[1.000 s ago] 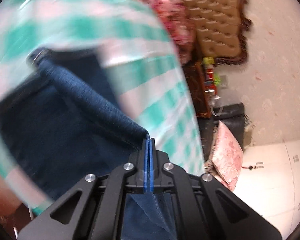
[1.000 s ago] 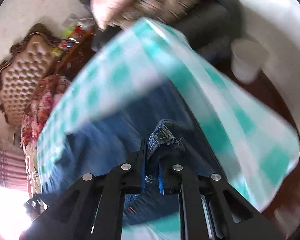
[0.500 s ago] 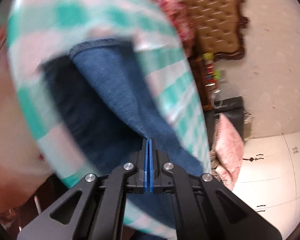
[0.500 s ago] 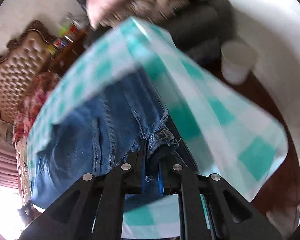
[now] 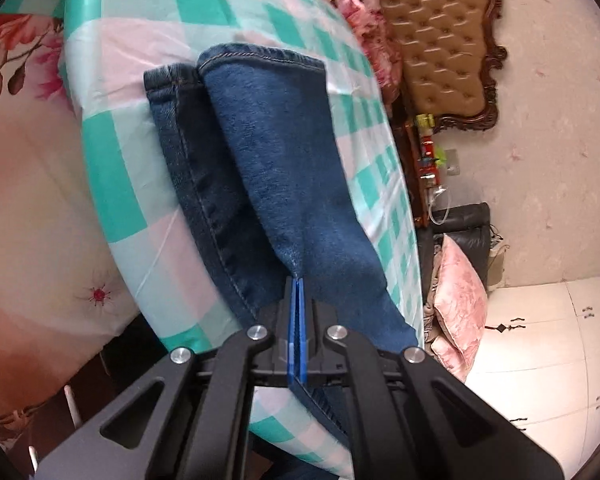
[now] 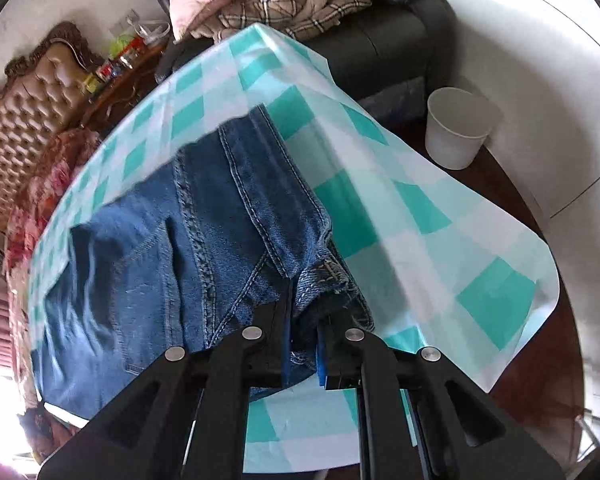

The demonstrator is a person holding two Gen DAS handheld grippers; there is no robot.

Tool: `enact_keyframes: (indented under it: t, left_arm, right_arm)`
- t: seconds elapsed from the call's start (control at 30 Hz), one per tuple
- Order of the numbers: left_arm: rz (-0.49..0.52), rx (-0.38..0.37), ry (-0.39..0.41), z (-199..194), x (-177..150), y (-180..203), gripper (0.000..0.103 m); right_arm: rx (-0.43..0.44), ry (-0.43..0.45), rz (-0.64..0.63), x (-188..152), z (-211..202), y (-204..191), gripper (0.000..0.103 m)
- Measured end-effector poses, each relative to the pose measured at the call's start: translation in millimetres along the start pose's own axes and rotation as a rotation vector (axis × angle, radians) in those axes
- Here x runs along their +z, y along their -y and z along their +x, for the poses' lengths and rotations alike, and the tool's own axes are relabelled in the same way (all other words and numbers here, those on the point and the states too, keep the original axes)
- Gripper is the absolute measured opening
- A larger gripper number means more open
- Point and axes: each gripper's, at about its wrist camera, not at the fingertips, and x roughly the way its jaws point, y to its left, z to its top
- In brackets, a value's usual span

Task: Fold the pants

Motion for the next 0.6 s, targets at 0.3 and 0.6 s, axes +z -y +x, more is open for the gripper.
enact_keyframes:
  t: [0.3,0.6]
  left_arm:
    - [-0.004,0.002,0.017,6,-1,-14,0.017]
    - [-0.078,-0.017,0.106,-2,49,-34,0.029]
  right_arm:
    - [-0.143,0.014,-0.096,-9,18,-11,0.01]
    - [-0.165,0.011,-0.108,-7,21,-13,0.01]
